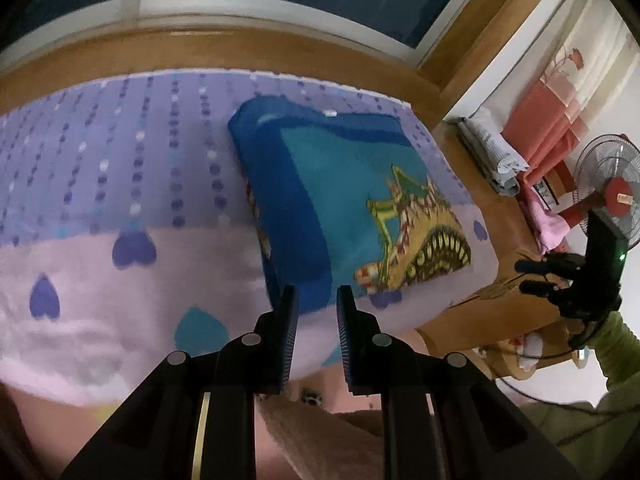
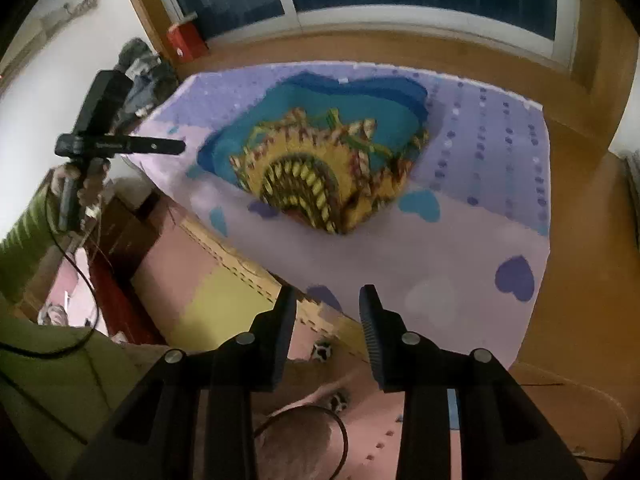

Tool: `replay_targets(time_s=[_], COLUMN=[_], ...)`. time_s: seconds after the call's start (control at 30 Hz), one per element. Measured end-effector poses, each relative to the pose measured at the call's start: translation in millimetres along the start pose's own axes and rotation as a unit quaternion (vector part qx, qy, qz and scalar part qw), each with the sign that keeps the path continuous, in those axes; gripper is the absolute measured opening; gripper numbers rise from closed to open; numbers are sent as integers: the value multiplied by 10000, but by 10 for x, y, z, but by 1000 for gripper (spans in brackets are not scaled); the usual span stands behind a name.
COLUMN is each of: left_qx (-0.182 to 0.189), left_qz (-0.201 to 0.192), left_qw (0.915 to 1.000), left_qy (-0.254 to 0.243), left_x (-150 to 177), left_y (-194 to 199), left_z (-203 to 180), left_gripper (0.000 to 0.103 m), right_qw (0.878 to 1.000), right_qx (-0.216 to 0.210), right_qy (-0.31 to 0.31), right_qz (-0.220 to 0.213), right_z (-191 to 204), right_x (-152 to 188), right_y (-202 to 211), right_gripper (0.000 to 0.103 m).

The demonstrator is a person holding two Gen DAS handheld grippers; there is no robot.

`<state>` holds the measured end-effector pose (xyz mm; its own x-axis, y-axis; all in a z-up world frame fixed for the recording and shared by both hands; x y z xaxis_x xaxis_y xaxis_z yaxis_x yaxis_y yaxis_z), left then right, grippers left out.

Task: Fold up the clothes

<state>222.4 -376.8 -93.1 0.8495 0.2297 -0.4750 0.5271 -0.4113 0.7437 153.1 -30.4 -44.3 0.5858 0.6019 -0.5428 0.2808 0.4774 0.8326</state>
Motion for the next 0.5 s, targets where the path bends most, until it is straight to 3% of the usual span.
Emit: replay_targets(time_s=[0.2,0.37,0.5], left_qx=[52,471,163], left_qz=[59,-29,246], left_qw=[9999,9988,9986], left_qy=[-140,-115,-441], left_x=[-544,-930,-1079], left_y=[-453,-678,-948], left_z=[107,190,242], left_gripper=[20,20,20], right_qw=[9979,9898,9830], right_qx=[366,330,264], right_qy=[-264,-1339,-1802], right_qz=[-469,-355,-218], right_z=[-72,-436,-609], right_x=[-650,-1191,-1432], right_y=[-419,-1048,-1465], right_gripper=[42,42,41])
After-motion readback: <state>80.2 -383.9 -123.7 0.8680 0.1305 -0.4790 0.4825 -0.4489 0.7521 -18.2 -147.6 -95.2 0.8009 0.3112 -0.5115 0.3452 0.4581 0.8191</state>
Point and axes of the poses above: each gripper's, at about its wrist camera, not at the fingertips, and y roughly against the way its jaws point, z to its left, x to its underside, the point moved 3 cm from there along -y, roughly the way its jaws point, and after that the axes turned 7 degrees about x, right-handed, at the moved point
